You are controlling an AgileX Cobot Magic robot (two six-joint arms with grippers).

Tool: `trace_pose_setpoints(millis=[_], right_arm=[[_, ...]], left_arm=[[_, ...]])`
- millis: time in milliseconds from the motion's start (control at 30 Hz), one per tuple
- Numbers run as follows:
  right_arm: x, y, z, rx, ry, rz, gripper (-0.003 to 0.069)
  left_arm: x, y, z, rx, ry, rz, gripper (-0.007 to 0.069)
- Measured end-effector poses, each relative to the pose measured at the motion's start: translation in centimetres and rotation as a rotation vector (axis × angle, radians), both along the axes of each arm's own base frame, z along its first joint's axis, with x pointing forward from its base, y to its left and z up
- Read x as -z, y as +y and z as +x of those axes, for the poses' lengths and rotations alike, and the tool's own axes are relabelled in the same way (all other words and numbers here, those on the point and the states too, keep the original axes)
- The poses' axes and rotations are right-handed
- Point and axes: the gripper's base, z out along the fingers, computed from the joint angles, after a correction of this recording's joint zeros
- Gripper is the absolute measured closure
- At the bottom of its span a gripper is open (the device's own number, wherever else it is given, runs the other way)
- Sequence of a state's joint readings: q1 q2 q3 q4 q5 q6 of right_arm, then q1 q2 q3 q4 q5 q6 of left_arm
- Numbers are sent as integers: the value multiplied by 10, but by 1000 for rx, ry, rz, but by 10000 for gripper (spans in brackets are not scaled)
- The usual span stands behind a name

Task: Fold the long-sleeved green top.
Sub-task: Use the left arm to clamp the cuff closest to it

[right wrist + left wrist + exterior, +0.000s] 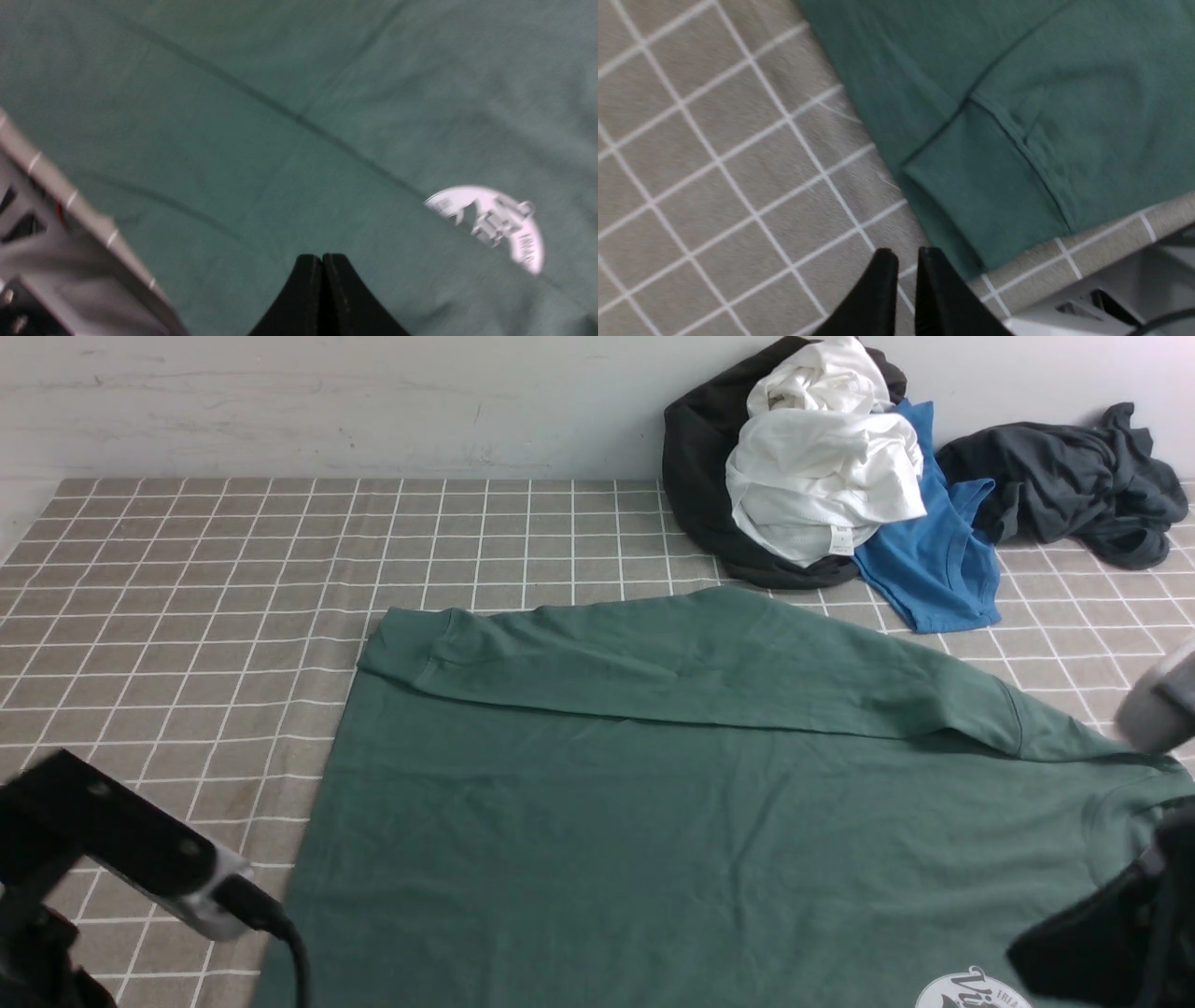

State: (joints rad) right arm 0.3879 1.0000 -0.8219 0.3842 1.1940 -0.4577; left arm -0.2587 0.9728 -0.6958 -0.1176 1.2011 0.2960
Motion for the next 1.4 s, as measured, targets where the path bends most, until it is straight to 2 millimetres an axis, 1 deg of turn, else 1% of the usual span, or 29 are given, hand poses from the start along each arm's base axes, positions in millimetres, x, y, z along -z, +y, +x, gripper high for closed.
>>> trace_pose_setpoints(millis=[33, 67, 167, 367, 433, 533, 600, 700, 800, 967, 1067, 1200, 1300, 1400], right_arm=[[0, 1, -1, -8, 4, -2, 673], [5, 6, -3, -61, 36, -35, 673], [7, 10, -4, -102, 27, -69, 673], [5, 12, 4, -79, -58, -57, 673], [5, 12, 6, -75, -68, -54, 673], [6, 12, 6, -75, -72, -58, 673], [6, 12, 6, -75, -72, -59, 673], [6, 12, 6, -75, -72, -59, 673], [6, 12, 6, -75, -73, -59, 673], [6, 12, 6, -75, -72, -59, 673], [6, 12, 6, -74, -74, -58, 673], [6, 12, 7, -74, -75, -58, 673], [6, 12, 7, -76, -76, -59, 673], [6, 12, 7, -77, -76, -59, 673]], left_arm=[[1, -1, 1, 4, 4, 1, 561], [15, -6, 1, 29, 56, 1, 520], [34, -17, 5, 101, 74, 10, 419], [51, -44, 14, 245, 42, 17, 219], [60, -51, 20, 262, 52, 25, 176], [77, -58, 30, 261, 75, 36, 156], [84, -60, 34, 258, 91, 44, 156], [102, -65, 39, 251, 150, 63, 156], [108, -68, 41, 234, 171, 50, 156], [110, -73, 40, 234, 169, 32, 162], [110, -74, 40, 232, 168, 28, 207], [110, -74, 40, 234, 166, 30, 300], [110, -74, 40, 237, 164, 33, 405], [109, -74, 40, 239, 166, 34, 526]])
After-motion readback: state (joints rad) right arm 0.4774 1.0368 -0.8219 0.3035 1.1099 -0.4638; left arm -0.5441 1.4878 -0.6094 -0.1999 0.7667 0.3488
